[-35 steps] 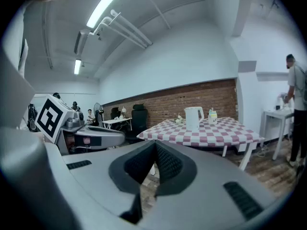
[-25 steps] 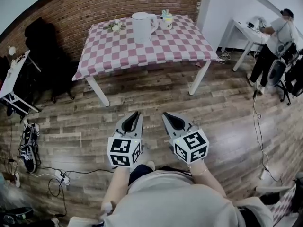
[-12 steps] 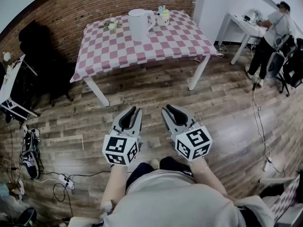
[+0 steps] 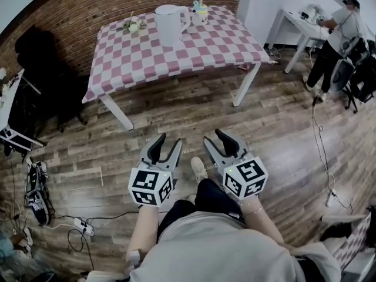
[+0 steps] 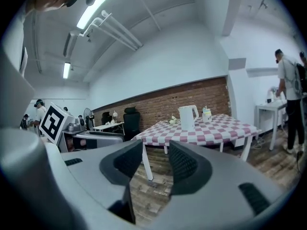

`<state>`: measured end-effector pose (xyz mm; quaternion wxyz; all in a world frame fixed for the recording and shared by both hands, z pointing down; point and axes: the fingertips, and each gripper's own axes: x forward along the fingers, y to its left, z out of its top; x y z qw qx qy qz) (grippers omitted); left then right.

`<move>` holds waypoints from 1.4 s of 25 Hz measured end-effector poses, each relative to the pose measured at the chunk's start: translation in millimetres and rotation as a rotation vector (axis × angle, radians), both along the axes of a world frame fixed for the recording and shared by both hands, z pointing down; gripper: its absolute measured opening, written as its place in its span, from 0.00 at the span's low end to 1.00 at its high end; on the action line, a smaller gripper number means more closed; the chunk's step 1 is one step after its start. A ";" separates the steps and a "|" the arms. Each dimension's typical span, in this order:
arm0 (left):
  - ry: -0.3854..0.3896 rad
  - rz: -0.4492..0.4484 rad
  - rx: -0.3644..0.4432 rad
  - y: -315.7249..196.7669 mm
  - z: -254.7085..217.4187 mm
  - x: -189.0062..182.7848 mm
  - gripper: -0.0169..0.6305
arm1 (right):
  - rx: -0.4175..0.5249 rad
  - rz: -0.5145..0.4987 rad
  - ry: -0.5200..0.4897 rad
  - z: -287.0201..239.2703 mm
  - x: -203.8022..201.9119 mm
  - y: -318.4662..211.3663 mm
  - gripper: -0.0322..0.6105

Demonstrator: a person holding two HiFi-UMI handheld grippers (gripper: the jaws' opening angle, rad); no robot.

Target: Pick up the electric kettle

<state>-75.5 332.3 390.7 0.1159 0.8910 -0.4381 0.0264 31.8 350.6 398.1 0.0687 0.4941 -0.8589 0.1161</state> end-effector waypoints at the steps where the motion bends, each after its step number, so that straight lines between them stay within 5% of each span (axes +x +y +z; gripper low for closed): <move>1: -0.001 -0.003 -0.002 -4.3 1.6 -0.6 0.32 | -0.001 0.002 -0.013 2.3 0.8 -4.4 0.31; 13: -0.025 -0.059 -0.052 -89.3 23.5 0.1 0.31 | -0.007 -0.013 -0.072 9.8 11.2 -107.9 0.31; 35: -0.018 -0.142 0.018 -313.8 -15.6 33.3 0.31 | 0.054 -0.149 -0.058 -19.0 35.2 -342.5 0.33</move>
